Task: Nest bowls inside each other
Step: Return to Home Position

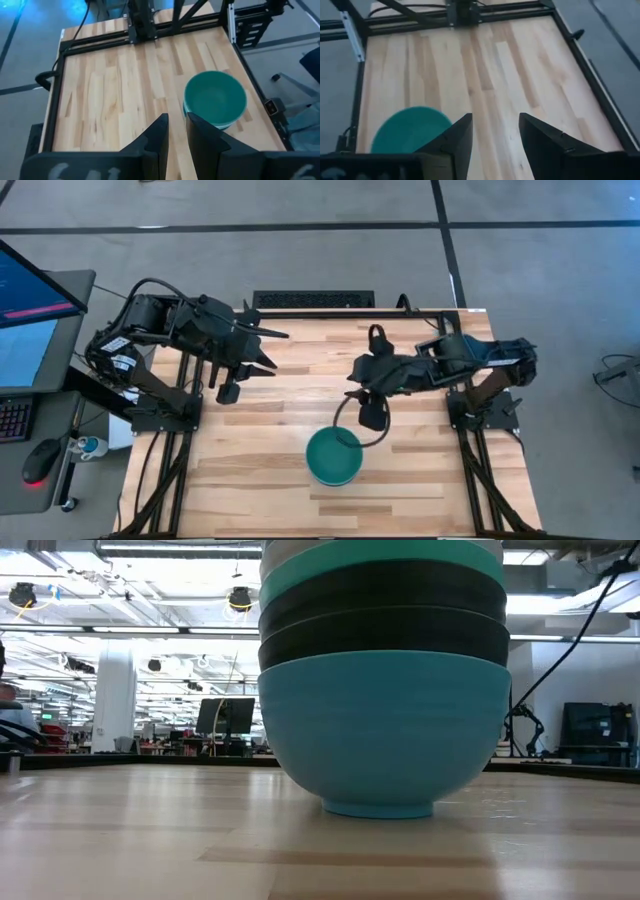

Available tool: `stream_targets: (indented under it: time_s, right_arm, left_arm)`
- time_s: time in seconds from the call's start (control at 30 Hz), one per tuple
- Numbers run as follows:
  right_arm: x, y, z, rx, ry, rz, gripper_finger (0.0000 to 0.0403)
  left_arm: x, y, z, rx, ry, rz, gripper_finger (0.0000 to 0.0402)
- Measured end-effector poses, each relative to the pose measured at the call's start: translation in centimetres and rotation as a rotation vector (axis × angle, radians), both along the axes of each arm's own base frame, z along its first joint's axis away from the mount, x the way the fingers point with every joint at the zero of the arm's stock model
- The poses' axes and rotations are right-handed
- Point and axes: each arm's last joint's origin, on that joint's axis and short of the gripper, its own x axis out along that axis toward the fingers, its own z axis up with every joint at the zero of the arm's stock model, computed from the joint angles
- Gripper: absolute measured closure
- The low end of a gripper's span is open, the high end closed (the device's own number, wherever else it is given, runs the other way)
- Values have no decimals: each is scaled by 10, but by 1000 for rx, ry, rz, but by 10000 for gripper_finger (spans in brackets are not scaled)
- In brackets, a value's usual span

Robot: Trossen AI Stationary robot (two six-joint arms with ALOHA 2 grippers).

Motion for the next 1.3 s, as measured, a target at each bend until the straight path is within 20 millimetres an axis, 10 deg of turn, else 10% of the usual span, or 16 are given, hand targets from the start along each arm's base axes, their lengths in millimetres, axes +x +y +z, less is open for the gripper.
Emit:
stream_targets:
  time_s: [0.47,0.87,1.3]
  right_arm:
    - [-72,1,-26,85,-312,79,218]
    - [-141,-19,-63,187,-550,114,221]
    - [-138,-36,-98,125,-459,15,221]
  left_arm:
    - [-11,1,12,-38,-135,16,365]
    - [-9,8,-54,-95,-351,77,371]
    - [-64,18,-128,-197,-488,270,371]
